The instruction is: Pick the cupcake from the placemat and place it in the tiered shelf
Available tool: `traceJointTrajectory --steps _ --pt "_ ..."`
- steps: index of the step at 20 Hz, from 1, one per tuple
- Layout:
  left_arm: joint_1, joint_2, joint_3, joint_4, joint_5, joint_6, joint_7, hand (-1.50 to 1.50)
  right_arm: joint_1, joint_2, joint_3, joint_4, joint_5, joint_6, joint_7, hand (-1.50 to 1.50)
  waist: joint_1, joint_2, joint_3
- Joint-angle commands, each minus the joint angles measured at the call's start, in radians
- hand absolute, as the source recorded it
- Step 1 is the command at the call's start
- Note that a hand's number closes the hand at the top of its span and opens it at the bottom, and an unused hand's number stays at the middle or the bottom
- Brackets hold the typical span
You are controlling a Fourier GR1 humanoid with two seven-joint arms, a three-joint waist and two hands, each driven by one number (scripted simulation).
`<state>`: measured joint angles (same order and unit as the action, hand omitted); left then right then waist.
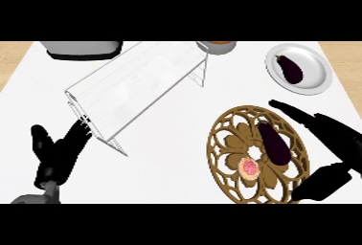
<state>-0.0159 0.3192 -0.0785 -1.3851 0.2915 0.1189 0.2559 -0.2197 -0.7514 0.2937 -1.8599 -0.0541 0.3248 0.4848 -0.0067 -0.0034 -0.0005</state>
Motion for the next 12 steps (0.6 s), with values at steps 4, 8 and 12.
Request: traceJointTrajectory --steps 4,8,12 --pt "-0.008 0.006 0.050 0.048 0.003 -0.046 -0.007 0.00 -0.002 0.101 0.093 -0.124 0.124 0.029 0.223 -1.50 0.007 0.002 0.000" --pt "0.018 -0.057 -0.008 -0.029 -0.045 0.003 0.027 0.00 0.025 0.156 0.149 -0.092 0.237 0.041 0.250 -1.50 0.010 0.002 0.000" --pt "0.007 -0.060 0.015 -0.019 -0.063 -0.004 0.034 0.00 0.139 0.187 0.136 -0.081 0.392 -0.006 0.151 -1.50 0.006 0.002 0.001"
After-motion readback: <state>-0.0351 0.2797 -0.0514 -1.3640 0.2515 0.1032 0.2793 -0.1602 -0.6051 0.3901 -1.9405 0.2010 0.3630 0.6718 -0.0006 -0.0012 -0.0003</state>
